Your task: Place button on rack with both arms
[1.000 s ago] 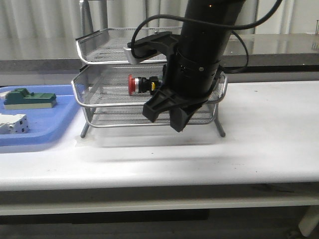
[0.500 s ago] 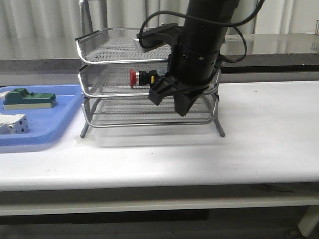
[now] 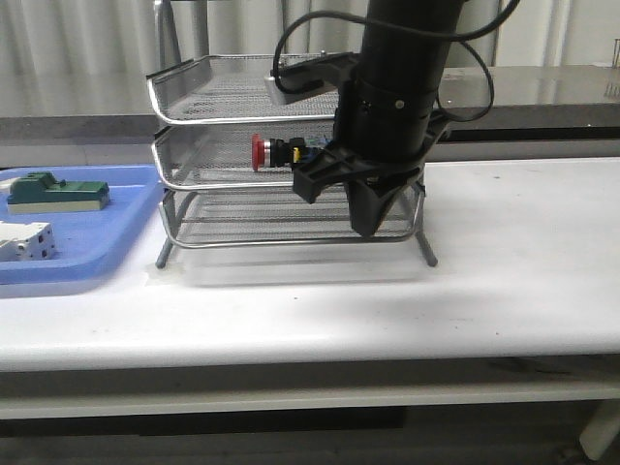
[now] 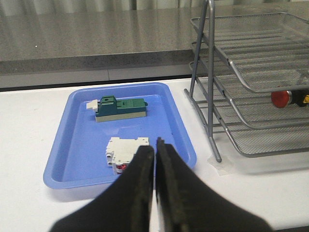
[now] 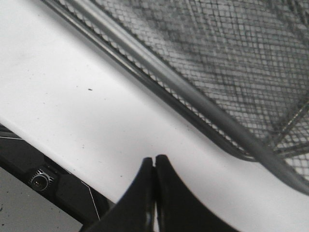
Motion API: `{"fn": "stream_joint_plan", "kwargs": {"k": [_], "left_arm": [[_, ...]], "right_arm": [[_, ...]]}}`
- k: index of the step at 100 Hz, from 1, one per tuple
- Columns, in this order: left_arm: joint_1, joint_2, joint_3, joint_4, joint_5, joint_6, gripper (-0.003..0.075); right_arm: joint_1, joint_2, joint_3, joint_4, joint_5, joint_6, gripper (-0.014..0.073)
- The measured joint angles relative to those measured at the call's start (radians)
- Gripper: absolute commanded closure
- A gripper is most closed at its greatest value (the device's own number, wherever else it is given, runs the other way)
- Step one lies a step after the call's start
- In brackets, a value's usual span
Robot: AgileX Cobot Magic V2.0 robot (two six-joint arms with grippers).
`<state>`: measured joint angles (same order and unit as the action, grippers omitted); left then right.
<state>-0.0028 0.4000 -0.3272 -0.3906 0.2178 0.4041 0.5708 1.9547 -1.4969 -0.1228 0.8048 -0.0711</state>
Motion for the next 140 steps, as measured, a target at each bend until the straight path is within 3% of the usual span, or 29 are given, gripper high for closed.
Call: {"fn": "stream_joint_plan", "kwargs": {"k": [22,42,102,140], "left_arm": [[0.0,0.0,0.0,0.0,0.0,0.0,0.0716],[0.0,0.0,0.0,0.0,0.0,0.0,0.0716],[0.0,0.0,0.0,0.0,0.0,0.0,0.0716],[0.0,0.0,0.0,0.0,0.0,0.0,0.0716]], "right_arm": [[-0.015,-0.076,0.004,0.0,0.027,0.002,0.0653],[-0.099,-0.197,0.088,0.001,0.022,0.008,0.0653],[-0.449,-0.748,0.551,0.001,-0.167,0.091,0.0653],[-0.512,-1.169,0.822,0.001,-0.273,0.129,0.0653]]}}
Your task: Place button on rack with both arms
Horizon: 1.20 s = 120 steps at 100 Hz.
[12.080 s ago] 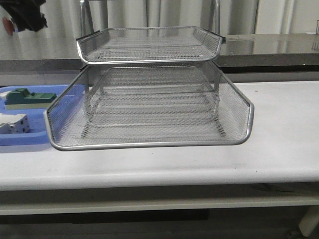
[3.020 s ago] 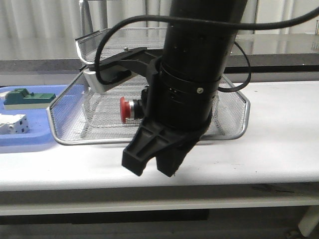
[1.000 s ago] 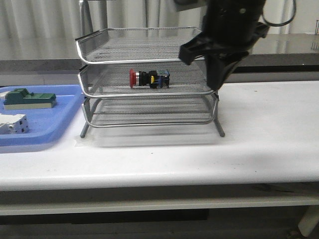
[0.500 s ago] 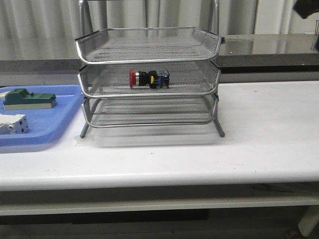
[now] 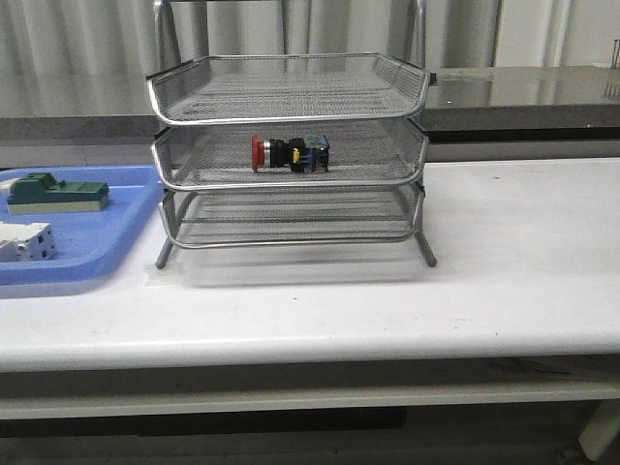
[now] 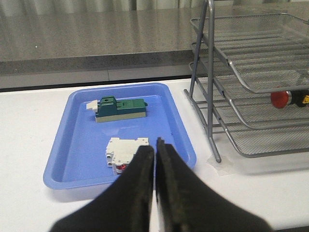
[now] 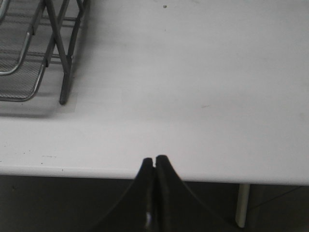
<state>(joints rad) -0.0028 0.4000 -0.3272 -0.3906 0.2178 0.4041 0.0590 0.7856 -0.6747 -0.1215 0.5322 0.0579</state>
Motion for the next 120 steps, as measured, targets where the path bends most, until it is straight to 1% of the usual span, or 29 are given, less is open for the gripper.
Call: {"fn": "stream_joint_plan", "kwargs": {"k": [19,30,42,120], "left_arm": [[0.0,0.0,0.0,0.0,0.0,0.0,0.0716],[0.0,0.0,0.0,0.0,0.0,0.0,0.0716],[0.0,0.0,0.0,0.0,0.0,0.0,0.0716],[0.0,0.0,0.0,0.0,0.0,0.0,0.0716]], "right_arm": [[0.0,-0.21,0.107,0.0,-0.028,0.002,0.0653],[-0.002,-0.302,0.132,0.0,-0.028,0.004,0.0653],[-0.002,-0.358,0.134,0.0,-0.024,0.004,0.0653],[-0.002,-0.371,0.137,0.0,-0.01,0.006,0.0653]]}}
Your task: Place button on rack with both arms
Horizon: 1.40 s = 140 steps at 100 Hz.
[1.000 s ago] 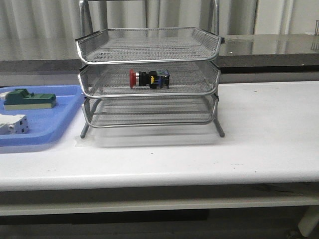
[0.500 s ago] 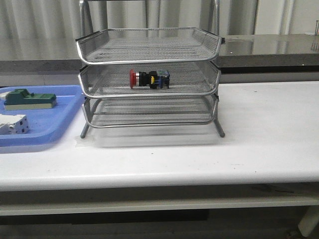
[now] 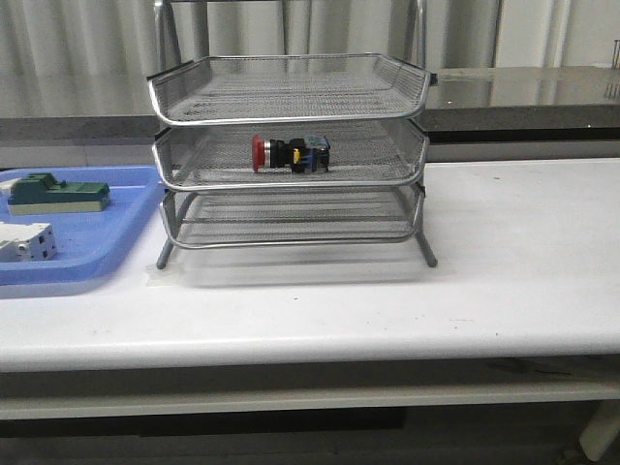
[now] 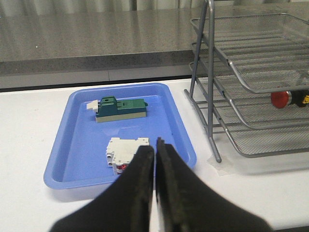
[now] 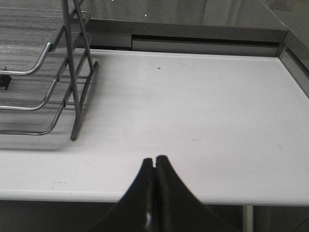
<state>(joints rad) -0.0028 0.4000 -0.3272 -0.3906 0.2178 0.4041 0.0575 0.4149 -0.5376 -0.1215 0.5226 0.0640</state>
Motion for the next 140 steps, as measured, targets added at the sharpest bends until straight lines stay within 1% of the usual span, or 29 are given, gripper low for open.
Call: {"fn": "stream_joint_plan", "kwargs": {"k": [20,53,67,78,91,140], "left_arm": [[0.0,0.0,0.0,0.0,0.0,0.0,0.0716],[0.0,0.0,0.0,0.0,0.0,0.0,0.0716],[0.0,0.0,0.0,0.0,0.0,0.0,0.0716],[0.0,0.0,0.0,0.0,0.0,0.0,0.0716],[0.0,0.0,0.0,0.0,0.0,0.0,0.0716],[0.0,0.0,0.0,0.0,0.0,0.0,0.0716]], "right_arm": [[0.0,-0.059,0.075,0.0,-0.056,0.0,0.0653],[0.0,-0.268,0.337,0.0,-0.298,0.0,0.0653],[0.0,-0.354,0.443,0.015,-0.359,0.0,0.0653],[0.0,-0.412,0.505,0.025,-0.377,0.0,0.0653],[0.0,-0.424,0.558,0.042,-0.384,0.0,0.0653],[0.0,-0.425,0.566,0.047,-0.384,0.002,0.0653]]}}
